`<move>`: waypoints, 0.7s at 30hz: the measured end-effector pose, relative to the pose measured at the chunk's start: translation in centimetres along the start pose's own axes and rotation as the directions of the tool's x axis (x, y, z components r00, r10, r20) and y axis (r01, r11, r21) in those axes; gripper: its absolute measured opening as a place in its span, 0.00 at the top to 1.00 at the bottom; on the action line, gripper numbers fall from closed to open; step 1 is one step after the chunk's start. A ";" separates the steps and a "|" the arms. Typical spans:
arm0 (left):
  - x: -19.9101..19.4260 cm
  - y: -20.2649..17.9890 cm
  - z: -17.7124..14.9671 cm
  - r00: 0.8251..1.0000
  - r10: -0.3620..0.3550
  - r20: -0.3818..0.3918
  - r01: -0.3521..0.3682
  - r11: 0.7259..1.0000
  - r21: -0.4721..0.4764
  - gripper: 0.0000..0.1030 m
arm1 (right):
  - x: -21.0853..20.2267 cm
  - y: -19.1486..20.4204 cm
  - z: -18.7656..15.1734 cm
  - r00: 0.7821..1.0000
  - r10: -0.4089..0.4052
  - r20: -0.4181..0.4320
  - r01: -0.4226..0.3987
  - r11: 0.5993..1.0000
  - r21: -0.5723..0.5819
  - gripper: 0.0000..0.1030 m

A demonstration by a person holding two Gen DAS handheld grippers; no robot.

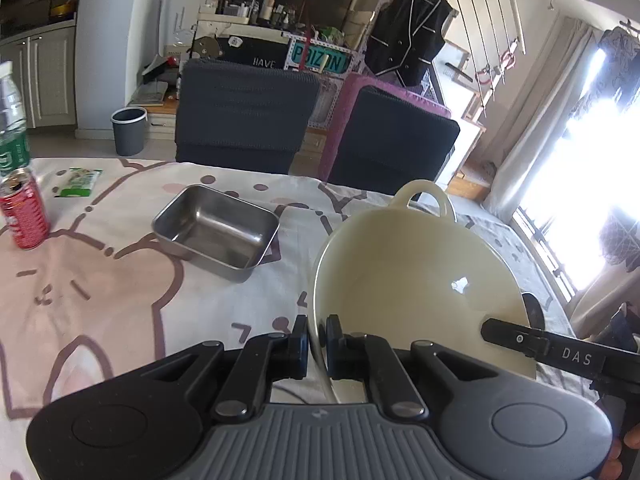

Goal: Organize plates and bowls
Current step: 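Lift the cream bowl with both grippers and carry it toward the plate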

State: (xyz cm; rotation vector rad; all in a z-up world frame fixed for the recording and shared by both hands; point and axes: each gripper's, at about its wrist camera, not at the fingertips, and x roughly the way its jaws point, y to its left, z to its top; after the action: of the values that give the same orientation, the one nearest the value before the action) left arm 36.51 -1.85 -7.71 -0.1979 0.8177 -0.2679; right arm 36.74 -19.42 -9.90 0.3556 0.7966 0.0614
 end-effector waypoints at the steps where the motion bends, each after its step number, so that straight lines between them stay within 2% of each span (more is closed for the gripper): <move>1: -0.6 0.0 -0.2 1.000 0.000 0.004 0.000 1.000 -0.002 0.91 | -0.7 0.3 -0.3 1.000 0.001 0.005 -0.001 1.000 -0.003 0.89; 12: -5.6 1.2 -2.7 0.999 0.009 0.043 -0.008 1.000 -0.018 0.91 | -5.2 3.3 -2.8 0.999 0.011 0.037 -0.010 1.000 -0.025 0.89; 21: -7.3 4.6 -4.6 0.998 0.053 0.014 -0.052 0.996 -0.066 0.91 | -4.7 6.3 -5.7 0.999 0.040 0.002 -0.040 0.999 -0.036 0.90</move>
State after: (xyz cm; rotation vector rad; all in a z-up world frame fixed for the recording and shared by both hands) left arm 29.03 4.44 -6.98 -0.2394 0.8156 -0.1899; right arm 29.94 -12.72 -8.19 0.3371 0.7849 0.1129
